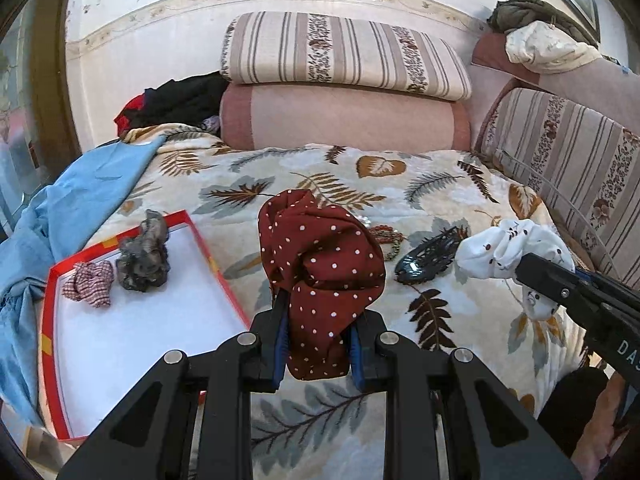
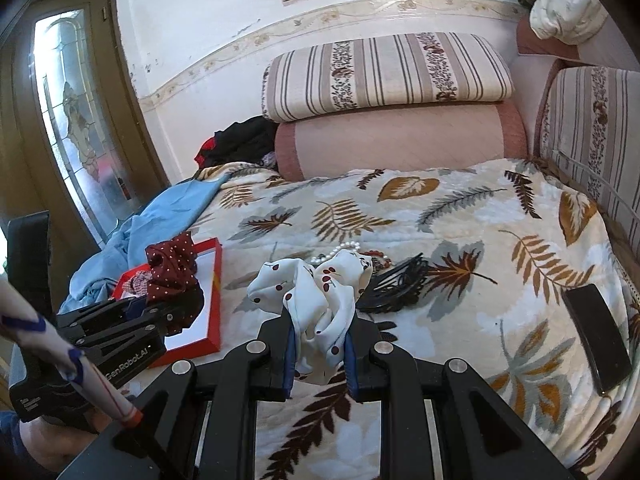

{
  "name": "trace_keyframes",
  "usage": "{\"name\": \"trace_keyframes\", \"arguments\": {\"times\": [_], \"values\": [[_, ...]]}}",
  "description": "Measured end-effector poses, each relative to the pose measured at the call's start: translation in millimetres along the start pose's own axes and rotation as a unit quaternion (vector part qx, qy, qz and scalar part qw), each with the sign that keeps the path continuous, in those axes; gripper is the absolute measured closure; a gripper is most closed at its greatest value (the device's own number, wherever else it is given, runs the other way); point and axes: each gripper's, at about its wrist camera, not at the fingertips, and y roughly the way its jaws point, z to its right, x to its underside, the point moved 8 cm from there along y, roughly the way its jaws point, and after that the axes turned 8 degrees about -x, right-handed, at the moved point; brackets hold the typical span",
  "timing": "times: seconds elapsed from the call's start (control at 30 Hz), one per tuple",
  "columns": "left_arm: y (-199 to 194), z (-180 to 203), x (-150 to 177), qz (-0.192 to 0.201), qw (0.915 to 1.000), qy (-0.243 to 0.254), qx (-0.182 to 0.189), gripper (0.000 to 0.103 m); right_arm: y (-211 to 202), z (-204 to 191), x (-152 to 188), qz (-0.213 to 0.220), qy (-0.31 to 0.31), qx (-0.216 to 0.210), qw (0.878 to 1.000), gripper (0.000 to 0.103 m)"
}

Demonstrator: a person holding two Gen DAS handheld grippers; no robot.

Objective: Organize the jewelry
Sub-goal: 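Carry both held scrunchies over the red-framed tray with both tools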

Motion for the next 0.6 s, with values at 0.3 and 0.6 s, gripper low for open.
{"name": "trace_keyframes", "arguments": {"times": [0.3, 0.6], "values": [[-4.3, -28.4, 2.1, 0.002, 0.9997, -0.02, -0.015, 0.079, 12.7, -28.8, -2.4, -0.016, -0.016, -0.021, 1.0, 0.082], [0.0, -69.3, 6.5, -0.004, 0.9979, -0.052, -0.037, 0.079, 32.6, -61.5, -4.0, -0.035, -0.036, -0.043, 0.998, 0.081]]}}
